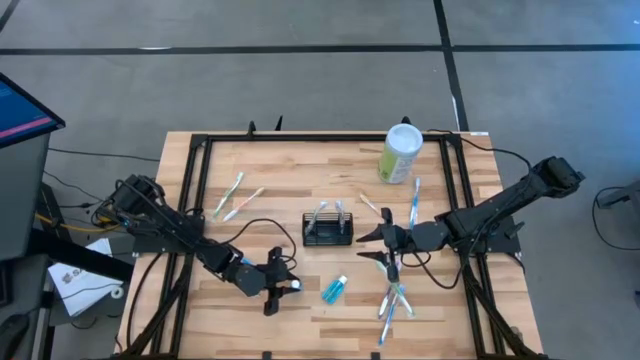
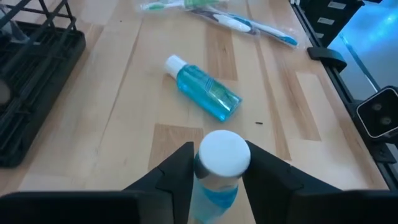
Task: Pick & Place toothbrushing station
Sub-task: Put the left mouthwash bottle into the middle compartment of the organizer
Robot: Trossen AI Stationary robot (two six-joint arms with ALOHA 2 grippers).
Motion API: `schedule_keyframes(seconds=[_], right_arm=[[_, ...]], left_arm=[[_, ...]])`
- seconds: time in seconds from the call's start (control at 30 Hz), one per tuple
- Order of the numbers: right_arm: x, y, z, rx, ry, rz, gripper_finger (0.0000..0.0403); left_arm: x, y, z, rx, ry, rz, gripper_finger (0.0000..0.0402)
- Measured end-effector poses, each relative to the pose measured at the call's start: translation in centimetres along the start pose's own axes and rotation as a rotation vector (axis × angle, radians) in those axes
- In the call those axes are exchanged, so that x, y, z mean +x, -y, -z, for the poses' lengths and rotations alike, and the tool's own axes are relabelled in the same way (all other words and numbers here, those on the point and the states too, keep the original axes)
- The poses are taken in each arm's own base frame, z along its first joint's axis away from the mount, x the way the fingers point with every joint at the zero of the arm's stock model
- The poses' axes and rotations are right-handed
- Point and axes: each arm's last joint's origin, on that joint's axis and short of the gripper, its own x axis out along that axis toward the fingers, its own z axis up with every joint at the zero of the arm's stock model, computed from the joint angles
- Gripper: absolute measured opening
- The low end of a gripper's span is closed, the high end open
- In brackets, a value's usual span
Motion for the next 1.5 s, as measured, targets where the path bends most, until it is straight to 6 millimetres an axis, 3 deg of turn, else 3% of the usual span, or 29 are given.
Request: schedule_keyframes(seconds=[0.17,0.5,0.83,1.07,1.33,1.5], right_arm=[[0.0,0.0,0.0,0.002,0.001,-0.001,0.0150],[0.0,0.0,0.0,0.002,0.000,0.000,0.0150],[0.0,0.0,0.0,0.002,0.000,0.000,0.0150],[0.0,0.0,0.0,0.003,0.001,0.000,0.0150],[0.0,0.0,-0.1,0.005,0.006,-0.001,0.0150],[0.0,0.0,-0.1,0.005,0.005,0.000,0.0150]], left_arm=[[0.0,0.0,0.0,0.000,0.004,0.003,0.0092],[-0.5,0.1,-0.9,-0.022,0.054,-0.002,0.0096],[-2.6,-0.4,-4.1,-0.049,0.168,0.027,0.0095],[-3.2,-2.1,-6.1,-0.067,0.228,-0.003,0.0095],[-2.7,-3.6,-9.8,-0.006,0.286,0.015,0.0095],[-2.4,-5.3,-10.8,0.002,0.280,-0.044,0.0095]])
